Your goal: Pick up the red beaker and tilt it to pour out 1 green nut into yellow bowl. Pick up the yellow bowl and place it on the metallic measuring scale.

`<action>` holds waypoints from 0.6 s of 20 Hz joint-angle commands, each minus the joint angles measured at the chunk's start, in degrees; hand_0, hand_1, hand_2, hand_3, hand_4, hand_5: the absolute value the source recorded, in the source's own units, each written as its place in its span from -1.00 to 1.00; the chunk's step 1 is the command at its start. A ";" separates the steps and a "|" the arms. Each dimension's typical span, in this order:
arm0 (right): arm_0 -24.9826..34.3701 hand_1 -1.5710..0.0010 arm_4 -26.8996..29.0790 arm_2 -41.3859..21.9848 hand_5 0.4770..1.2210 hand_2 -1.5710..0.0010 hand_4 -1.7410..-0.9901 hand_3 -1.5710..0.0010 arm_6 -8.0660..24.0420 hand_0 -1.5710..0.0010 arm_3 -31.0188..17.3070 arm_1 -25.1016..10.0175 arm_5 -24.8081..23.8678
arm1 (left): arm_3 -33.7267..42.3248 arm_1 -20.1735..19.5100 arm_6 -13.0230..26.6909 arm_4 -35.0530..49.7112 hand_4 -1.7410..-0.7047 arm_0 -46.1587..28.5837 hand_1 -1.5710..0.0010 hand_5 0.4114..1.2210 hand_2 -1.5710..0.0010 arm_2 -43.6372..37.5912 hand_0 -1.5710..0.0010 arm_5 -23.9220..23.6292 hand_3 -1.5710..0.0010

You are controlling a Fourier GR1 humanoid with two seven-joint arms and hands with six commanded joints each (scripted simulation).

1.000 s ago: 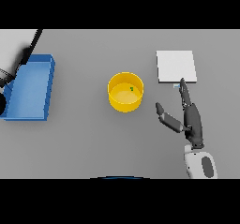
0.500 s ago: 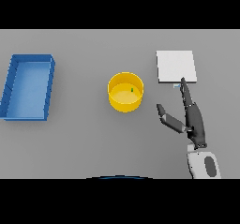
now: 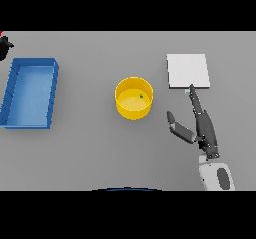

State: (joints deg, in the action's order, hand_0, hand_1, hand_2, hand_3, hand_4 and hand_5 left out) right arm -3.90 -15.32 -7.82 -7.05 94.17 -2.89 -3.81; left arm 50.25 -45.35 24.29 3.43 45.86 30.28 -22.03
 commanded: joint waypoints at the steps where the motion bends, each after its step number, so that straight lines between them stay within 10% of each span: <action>1: 0.57 1.00 0.48 0.60 -0.50 1.00 0.40 1.00 0.22 1.00 -0.45 -0.41 0.14 | 3.05 -0.94 1.13 0.55 -1.00 -2.43 -1.00 1.00 -1.00 0.30 -1.00 -1.52 -0.84; 6: -0.08 1.00 -0.54 -0.36 -0.49 1.00 0.40 1.00 -0.43 1.00 -0.31 0.00 -0.07 | 9.58 -1.96 5.01 3.28 -1.00 -9.07 -1.00 0.95 -1.00 2.28 -1.00 -6.19 -0.94; 10: -0.01 1.00 -0.18 0.16 -0.50 1.00 0.43 1.00 -0.38 1.00 -0.29 -0.36 -0.11 | 10.37 -2.57 8.00 3.68 -1.00 -9.56 -1.00 0.37 -1.00 5.16 -1.00 -7.31 -0.97; 12: 0.19 1.00 -0.48 0.23 -0.50 1.00 0.45 1.00 -0.54 1.00 -0.92 -0.28 -0.47 | 11.69 -4.07 7.69 4.62 -0.59 -10.19 -1.00 0.12 -1.00 6.66 -1.00 -4.86 -0.91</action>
State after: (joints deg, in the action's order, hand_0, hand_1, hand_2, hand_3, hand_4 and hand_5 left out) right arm -3.69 -15.80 -7.59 -7.46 93.25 -3.17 -4.29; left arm 61.93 -49.40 31.91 8.15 35.68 36.94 -27.01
